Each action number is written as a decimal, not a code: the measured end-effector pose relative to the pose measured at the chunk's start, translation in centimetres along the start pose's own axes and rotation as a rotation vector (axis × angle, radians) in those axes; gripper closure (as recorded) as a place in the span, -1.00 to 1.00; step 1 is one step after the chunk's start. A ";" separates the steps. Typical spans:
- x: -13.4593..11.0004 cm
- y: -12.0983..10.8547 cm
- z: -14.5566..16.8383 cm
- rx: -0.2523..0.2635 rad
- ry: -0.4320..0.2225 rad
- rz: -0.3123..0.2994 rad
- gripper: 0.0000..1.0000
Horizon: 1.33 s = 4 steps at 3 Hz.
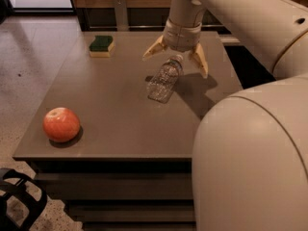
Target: Place water bottle upright
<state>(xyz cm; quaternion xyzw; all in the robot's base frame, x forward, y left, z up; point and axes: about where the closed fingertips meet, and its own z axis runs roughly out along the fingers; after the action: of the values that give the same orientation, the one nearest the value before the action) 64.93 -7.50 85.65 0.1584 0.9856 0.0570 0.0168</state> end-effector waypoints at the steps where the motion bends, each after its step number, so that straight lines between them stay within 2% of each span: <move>1: 0.1 0.0 0.9 -0.014 0.003 0.030 -1.00; 2: 0.1 1.3 1.5 0.027 -0.004 0.003 -0.65; 4: -0.2 1.7 1.9 0.018 -0.011 -0.001 0.28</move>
Offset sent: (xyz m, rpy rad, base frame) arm 0.0056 0.0328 -0.0129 -0.1009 0.0237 0.0358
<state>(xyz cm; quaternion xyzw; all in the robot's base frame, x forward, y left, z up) 65.76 -5.72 83.99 0.1584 0.9860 0.0472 0.0209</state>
